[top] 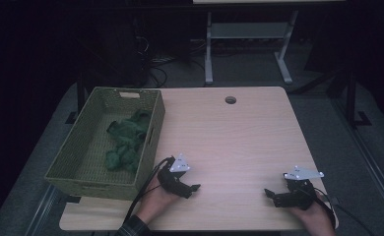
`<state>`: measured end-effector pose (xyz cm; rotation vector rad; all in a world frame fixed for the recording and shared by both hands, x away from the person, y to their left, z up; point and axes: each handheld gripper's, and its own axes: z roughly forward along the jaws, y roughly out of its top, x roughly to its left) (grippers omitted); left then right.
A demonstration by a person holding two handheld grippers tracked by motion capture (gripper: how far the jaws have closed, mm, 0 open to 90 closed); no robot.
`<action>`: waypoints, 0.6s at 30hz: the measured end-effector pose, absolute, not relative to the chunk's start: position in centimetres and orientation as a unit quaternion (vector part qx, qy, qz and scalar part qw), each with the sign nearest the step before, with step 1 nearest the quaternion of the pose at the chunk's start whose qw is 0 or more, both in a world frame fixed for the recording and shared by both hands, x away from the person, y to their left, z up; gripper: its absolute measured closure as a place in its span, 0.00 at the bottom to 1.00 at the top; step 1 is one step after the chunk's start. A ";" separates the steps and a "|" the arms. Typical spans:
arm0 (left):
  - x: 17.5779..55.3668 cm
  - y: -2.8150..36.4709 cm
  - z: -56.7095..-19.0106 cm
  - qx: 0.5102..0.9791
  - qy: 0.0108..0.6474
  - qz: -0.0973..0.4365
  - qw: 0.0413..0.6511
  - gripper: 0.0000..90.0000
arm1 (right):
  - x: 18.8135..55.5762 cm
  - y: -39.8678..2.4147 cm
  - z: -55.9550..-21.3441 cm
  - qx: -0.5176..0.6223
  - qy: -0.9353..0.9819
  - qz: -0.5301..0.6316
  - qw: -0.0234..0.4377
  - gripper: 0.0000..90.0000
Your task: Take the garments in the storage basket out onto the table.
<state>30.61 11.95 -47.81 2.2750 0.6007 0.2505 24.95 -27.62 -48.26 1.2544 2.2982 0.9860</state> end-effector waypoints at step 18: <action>30.8 11.7 -46.4 0.896 0.237 0.094 0.364 0.15 | 25.0 -27.7 -48.3 0.439 0.811 0.347 0.170 0.07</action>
